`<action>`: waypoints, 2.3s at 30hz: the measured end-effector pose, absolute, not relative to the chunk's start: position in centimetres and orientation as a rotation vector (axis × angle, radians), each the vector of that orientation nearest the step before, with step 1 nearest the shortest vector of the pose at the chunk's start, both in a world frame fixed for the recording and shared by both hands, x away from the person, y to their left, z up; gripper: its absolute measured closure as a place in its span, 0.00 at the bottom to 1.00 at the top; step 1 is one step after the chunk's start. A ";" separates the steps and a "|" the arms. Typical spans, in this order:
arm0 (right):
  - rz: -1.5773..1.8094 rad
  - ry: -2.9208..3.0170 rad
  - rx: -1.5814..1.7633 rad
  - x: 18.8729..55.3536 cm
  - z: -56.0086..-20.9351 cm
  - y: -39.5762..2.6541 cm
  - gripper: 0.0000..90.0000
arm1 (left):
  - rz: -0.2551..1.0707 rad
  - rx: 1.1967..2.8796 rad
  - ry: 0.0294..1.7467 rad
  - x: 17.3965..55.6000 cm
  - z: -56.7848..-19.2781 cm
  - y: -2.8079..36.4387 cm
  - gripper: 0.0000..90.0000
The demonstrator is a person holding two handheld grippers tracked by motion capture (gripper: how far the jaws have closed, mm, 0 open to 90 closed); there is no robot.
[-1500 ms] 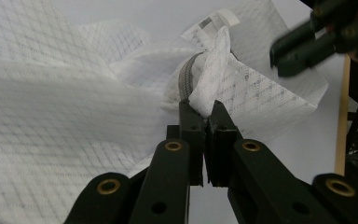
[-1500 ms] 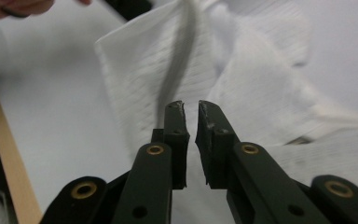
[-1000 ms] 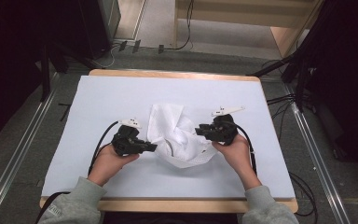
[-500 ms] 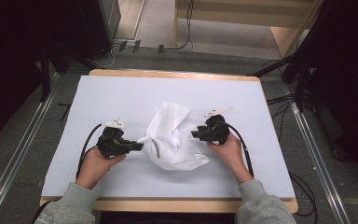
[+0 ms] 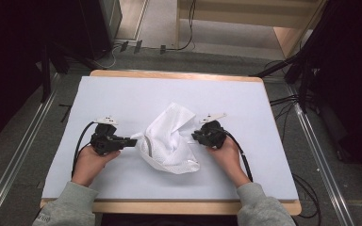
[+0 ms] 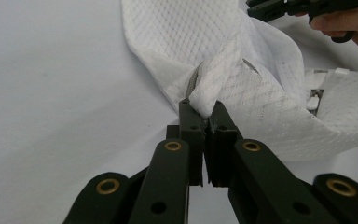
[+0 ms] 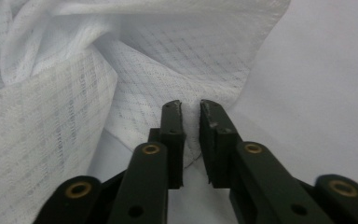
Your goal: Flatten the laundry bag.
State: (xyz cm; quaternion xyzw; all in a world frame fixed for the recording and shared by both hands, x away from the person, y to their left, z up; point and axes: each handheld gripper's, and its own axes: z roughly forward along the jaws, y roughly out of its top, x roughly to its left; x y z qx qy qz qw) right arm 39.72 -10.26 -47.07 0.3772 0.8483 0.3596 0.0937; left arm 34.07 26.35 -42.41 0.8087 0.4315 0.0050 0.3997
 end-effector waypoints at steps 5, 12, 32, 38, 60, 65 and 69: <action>1.094 2.551 1.185 40.3 -46.8 -11.0 1.00 | 0.020 2.031 1.105 34.4 -42.3 26.9 0.98; 1.118 2.506 1.237 40.8 -45.9 -13.2 1.00 | 0.041 2.023 1.138 34.8 -42.3 28.1 0.98; 1.155 2.364 1.433 42.4 -45.1 -19.5 1.00 | 0.060 1.941 1.264 36.3 -43.2 32.4 0.98; 1.105 2.312 1.467 42.7 -45.1 -20.6 1.00 | 0.060 1.916 1.318 36.8 -43.6 33.2 0.98; 1.224 2.346 1.371 39.9 -42.9 -19.2 0.83 | 0.118 1.906 1.220 35.3 -39.1 34.8 0.60; 1.215 2.399 1.357 39.5 -43.6 -18.1 0.83 | 0.104 1.950 1.200 36.8 -39.4 32.9 0.58; 1.196 2.433 1.354 39.6 -44.7 -17.4 0.83 | 0.098 1.990 1.170 38.1 -39.7 31.5 0.57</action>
